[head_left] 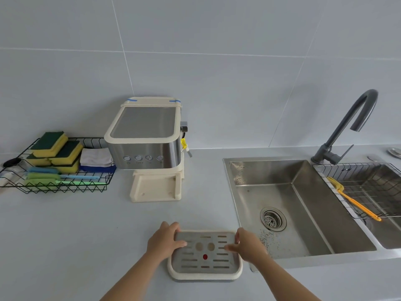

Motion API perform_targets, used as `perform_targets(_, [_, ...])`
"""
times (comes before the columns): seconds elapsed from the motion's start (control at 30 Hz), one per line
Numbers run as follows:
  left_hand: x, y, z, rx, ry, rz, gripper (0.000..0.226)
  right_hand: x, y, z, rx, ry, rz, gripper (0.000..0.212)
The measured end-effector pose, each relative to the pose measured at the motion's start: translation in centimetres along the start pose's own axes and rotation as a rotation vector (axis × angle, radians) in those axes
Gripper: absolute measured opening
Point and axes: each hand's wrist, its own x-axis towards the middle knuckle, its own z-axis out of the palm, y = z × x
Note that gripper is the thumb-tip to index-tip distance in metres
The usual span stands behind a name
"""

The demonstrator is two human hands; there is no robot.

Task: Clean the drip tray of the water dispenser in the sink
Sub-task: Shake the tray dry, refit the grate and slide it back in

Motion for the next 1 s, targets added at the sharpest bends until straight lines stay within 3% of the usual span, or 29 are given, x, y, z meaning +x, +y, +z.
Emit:
perform_targets(0.3, [0.0, -0.4, 0.6, -0.019, -0.012, -0.002, 0.029, 0.5, 0.3, 0.6, -0.086, -0.026, -0.029, 0.04])
perform_targets(0.5, [-0.2, -0.6, 0.9, -0.108, -0.025, -0.049, 0.048, 0.6, 0.6, 0.8, -0.023, 0.005, -0.04, 0.045])
perform_targets(0.7, [-1.0, -0.7, 1.4, -0.213, 0.01, -0.094, 0.053, 0.2, 1.0, 1.1, 0.132, 0.059, -0.012, 0.047])
perform_targets(0.87, [-2.1, -0.8, 2.1, -0.34, 0.042, -0.086, 0.061, -0.7, 1.1, 1.4, 0.185, 0.09, -0.021, 0.067])
perform_targets(1.0, [-3.3, -0.4, 2.5, -0.427, 0.057, -0.076, 0.056, -1.9, 0.8, 1.7, 0.233, 0.071, -0.053, 0.062])
